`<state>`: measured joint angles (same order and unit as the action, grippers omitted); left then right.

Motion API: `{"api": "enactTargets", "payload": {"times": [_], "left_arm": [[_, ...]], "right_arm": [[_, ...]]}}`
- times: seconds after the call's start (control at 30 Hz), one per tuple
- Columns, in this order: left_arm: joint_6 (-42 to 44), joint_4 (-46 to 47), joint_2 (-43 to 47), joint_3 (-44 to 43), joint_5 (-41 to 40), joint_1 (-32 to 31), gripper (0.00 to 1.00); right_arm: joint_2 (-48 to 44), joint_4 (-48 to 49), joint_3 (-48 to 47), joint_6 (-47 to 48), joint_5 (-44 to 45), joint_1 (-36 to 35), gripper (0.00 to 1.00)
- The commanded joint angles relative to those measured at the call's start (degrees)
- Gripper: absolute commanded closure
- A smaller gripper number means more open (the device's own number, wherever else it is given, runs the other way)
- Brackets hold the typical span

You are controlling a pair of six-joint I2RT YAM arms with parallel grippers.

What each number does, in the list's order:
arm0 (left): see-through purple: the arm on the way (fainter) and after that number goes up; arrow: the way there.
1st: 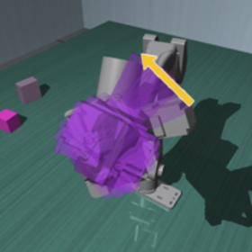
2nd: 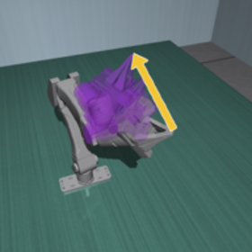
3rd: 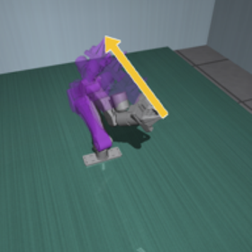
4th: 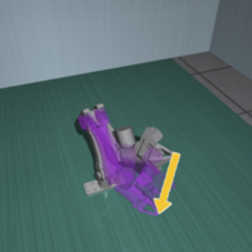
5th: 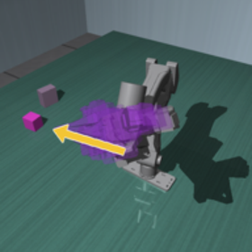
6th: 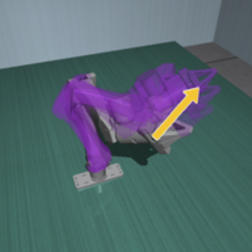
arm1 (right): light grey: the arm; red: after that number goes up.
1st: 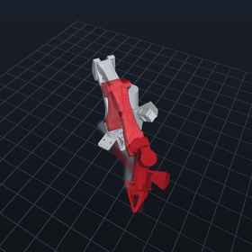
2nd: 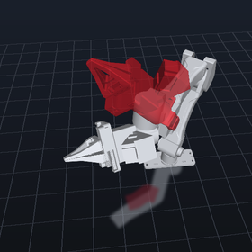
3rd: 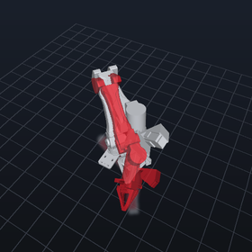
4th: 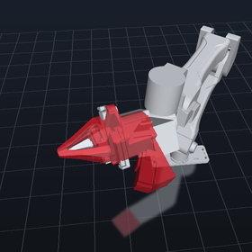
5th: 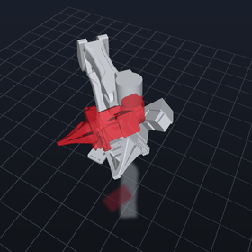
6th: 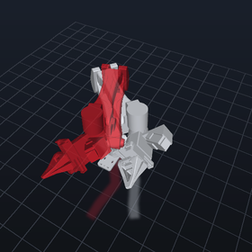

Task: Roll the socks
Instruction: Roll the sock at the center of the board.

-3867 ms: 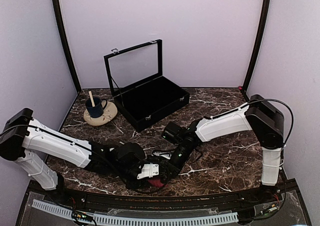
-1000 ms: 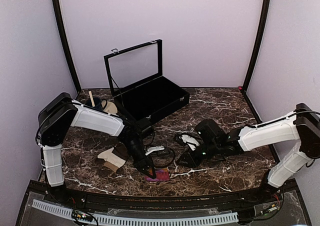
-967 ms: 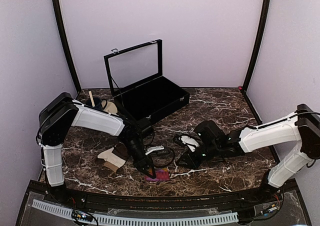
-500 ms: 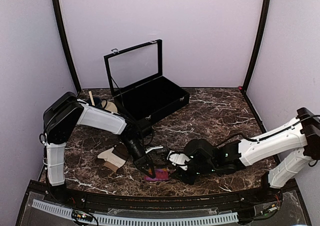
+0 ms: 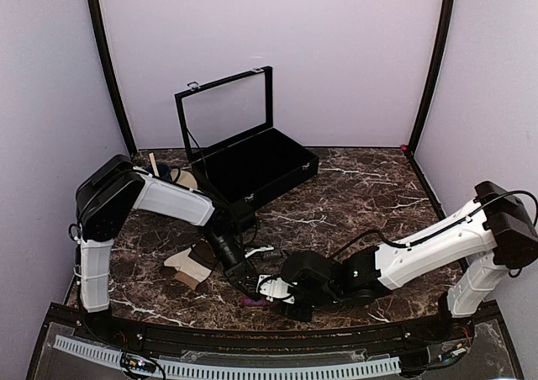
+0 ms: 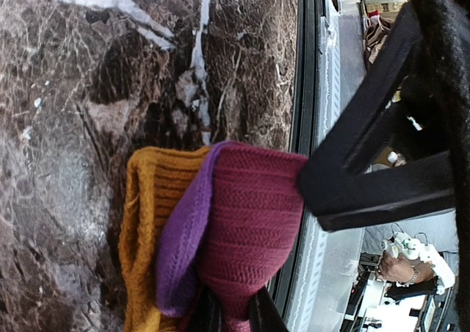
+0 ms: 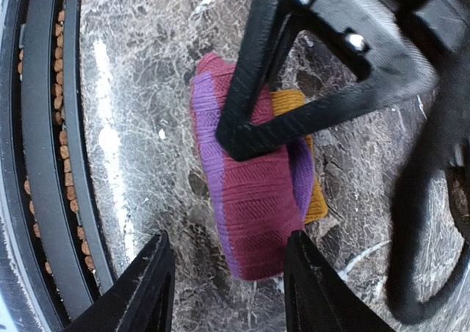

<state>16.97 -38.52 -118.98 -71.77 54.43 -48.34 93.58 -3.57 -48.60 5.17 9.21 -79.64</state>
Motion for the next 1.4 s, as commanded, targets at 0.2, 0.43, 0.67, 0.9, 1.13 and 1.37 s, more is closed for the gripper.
{"api": "enactTargets", "payload": {"times": [0.2, 0.43, 0.67, 0.9, 1.13, 1.37], "left_arm": [[1.11, -3.26, -2.05, 0.13, -2.31, 0.42, 0.99], [1.11, -3.23, -2.13, 0.23, -1.88, 0.78, 0.99], [0.92, -3.14, -2.14, 0.14, -1.42, 1.13, 0.98], [-0.25, -3.16, -1.90, -0.29, -2.94, 1.23, 0.88], [-3.09, -1.38, 0.32, 0.98, -6.00, 2.37, 0.79], [-8.26, 4.98, 6.15, 5.39, -8.76, 5.21, 0.75]], "right_arm": [[5.38, 1.06, -3.94, 6.24, 3.29, -0.80, 0.53], [8.71, 2.04, -5.08, 7.91, 3.54, -0.52, 0.55], [10.76, 0.09, -5.63, 8.32, 1.13, 0.93, 0.71], [11.68, -3.14, -5.49, 7.36, -3.75, 2.35, 0.90], [13.21, -7.12, -6.58, 5.75, -9.02, 3.35, 0.96], [15.24, -10.18, -7.94, 3.55, -12.97, 3.91, 0.98]]}}
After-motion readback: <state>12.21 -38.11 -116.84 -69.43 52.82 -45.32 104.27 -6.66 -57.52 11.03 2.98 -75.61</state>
